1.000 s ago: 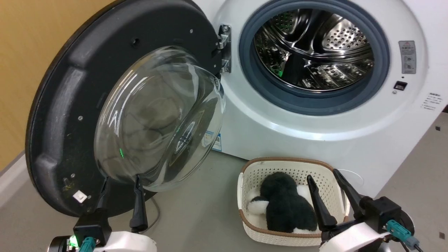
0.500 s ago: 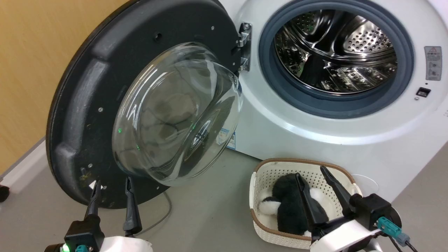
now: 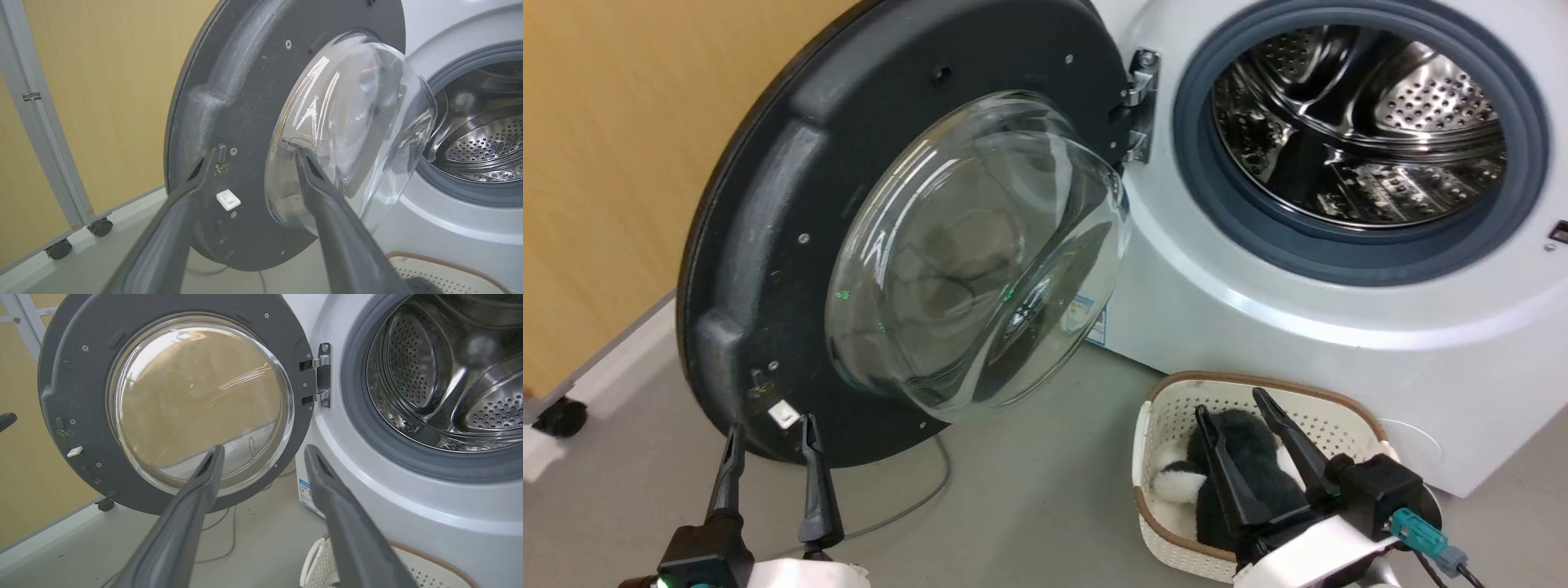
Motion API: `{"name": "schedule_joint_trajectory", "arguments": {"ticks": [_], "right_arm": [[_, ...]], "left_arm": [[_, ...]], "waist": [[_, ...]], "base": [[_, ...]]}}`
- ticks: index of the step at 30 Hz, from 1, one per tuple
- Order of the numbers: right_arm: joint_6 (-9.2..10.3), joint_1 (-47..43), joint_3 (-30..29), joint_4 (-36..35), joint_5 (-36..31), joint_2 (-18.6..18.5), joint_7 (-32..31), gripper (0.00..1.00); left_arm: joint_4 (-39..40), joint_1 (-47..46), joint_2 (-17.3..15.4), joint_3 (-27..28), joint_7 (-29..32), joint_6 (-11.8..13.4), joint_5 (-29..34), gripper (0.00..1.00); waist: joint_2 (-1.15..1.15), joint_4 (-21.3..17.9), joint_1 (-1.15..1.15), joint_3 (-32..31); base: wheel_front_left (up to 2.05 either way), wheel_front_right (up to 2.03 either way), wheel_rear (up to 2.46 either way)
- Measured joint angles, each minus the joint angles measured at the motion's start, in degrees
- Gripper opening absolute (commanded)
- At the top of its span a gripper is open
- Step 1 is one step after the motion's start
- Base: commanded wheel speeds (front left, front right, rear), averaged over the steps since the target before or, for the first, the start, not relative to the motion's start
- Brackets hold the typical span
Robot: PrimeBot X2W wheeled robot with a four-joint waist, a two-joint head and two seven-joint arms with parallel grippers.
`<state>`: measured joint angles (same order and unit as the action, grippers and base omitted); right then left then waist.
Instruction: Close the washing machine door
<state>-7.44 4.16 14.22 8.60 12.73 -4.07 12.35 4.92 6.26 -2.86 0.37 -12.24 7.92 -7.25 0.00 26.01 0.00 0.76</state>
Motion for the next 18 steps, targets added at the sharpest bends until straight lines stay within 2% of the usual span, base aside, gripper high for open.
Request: {"name": "schedule_joint_trajectory", "arguments": {"ticks": [14, 15, 16, 18], "right_arm": [[0.00, 0.5, 1.3, 0.6, 1.3, 0.0, 1.9, 1.00], [0.00, 0.5, 1.4, 0.6, 1.5, -0.1, 2.0, 1.00], [0.00, 0.5, 1.4, 0.7, 1.6, -0.1, 2.1, 1.00], [0.00, 0.6, 1.6, 0.7, 1.8, -0.1, 2.2, 1.00]], "left_arm": [[0.5, 0.8, 0.0, 0.2, -2.0, 0.5, -0.6, 0.98], [0.5, 0.8, 0.0, 0.2, -2.0, 0.5, -0.6, 0.30], [0.6, 0.8, 0.0, 0.2, -2.0, 0.5, -0.7, 0.00], [1.0, 0.9, 0.0, 0.2, -2.4, 0.3, -1.0, 0.00]], "waist": [[0.00, 4.1, 0.00, 0.5], [0.00, 4.3, 0.00, 0.6], [0.00, 4.6, 0.00, 0.6], [0.00, 4.9, 0.00, 0.7]], "base": [[0.00, 0.00, 0.00], [0.00, 0.00, 0.00], [0.00, 0.00, 0.00], [0.00, 0.00, 0.00]]}}
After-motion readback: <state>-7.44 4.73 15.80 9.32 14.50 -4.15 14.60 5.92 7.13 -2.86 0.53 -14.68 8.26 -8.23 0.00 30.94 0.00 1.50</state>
